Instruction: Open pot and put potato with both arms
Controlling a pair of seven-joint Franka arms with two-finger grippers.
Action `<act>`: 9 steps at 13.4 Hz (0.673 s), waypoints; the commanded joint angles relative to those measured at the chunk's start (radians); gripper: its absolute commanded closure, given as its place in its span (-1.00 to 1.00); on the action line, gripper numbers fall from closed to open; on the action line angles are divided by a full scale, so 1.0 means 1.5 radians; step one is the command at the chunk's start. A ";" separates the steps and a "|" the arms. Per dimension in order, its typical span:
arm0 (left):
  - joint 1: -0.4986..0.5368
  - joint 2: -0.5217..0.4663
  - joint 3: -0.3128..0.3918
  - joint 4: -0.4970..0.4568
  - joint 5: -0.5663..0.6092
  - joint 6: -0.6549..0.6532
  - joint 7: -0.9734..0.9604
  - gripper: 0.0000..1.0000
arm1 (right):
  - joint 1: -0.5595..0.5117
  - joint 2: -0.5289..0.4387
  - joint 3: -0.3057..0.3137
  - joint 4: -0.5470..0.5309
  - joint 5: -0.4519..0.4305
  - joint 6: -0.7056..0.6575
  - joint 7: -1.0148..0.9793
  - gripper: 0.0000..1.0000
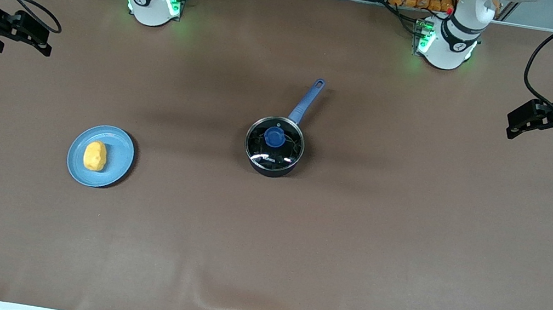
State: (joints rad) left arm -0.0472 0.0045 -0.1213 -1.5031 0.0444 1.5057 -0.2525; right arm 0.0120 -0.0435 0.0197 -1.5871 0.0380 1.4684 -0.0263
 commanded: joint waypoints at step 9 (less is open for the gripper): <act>0.008 0.008 -0.002 0.025 -0.013 -0.016 0.010 -1.00 | 0.008 0.002 -0.002 0.012 -0.009 -0.012 0.013 -1.00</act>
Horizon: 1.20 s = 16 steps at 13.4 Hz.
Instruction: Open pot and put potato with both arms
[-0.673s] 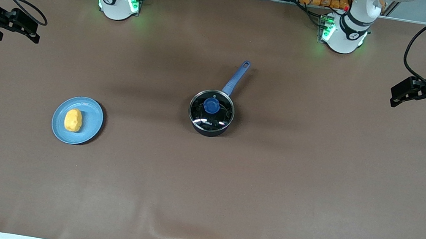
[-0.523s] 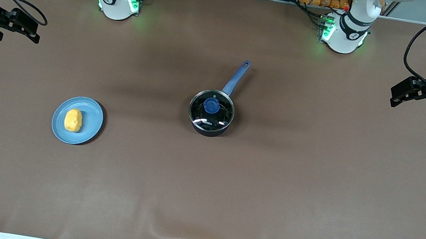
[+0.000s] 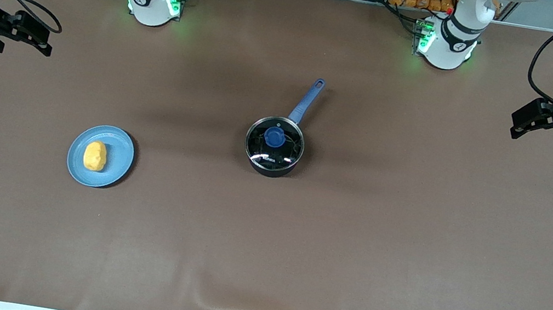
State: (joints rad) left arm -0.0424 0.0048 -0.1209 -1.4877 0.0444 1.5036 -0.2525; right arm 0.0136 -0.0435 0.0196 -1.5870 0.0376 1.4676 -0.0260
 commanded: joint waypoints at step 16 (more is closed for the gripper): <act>-0.024 0.045 -0.011 0.019 -0.048 0.015 -0.003 -1.00 | 0.009 0.002 -0.001 0.011 -0.008 -0.013 0.012 -1.00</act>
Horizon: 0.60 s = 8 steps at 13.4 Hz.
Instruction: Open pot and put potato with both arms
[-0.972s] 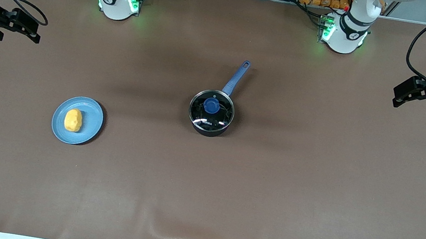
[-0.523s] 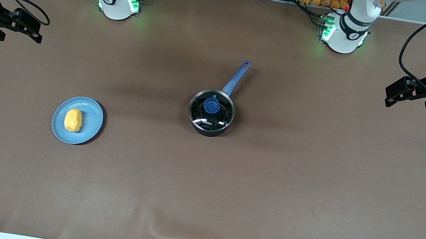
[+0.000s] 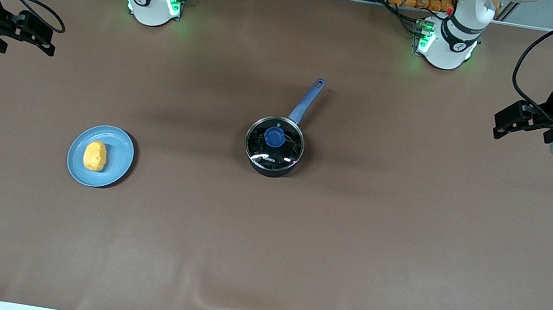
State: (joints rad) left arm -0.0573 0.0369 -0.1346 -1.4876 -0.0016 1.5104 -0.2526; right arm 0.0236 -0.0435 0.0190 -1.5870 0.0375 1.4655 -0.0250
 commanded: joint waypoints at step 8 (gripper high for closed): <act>-0.148 0.160 -0.001 0.098 -0.017 0.103 -0.173 -1.00 | 0.002 0.002 0.000 0.011 -0.009 -0.012 0.013 -1.00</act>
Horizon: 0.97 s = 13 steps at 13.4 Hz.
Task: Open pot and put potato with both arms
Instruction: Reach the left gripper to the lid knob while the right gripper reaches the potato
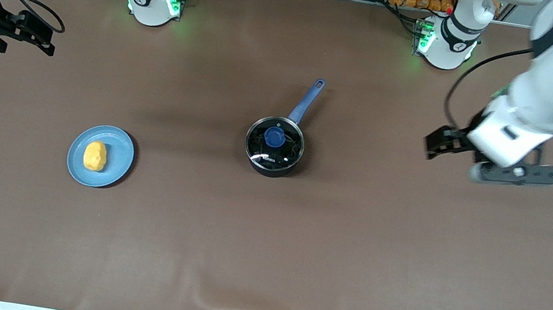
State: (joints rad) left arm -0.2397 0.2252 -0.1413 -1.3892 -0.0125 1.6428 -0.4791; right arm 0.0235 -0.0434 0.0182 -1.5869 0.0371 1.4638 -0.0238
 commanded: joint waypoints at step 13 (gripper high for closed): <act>-0.267 0.220 0.011 0.028 0.013 0.213 -0.493 -1.00 | 0.003 -0.002 -0.001 -0.317 -0.007 0.375 0.003 -1.00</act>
State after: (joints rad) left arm -0.5908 0.5087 -0.1381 -1.3727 -0.0121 1.9261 -1.1131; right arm 0.0231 -0.0257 0.0160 -1.9483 0.0357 1.9064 -0.0233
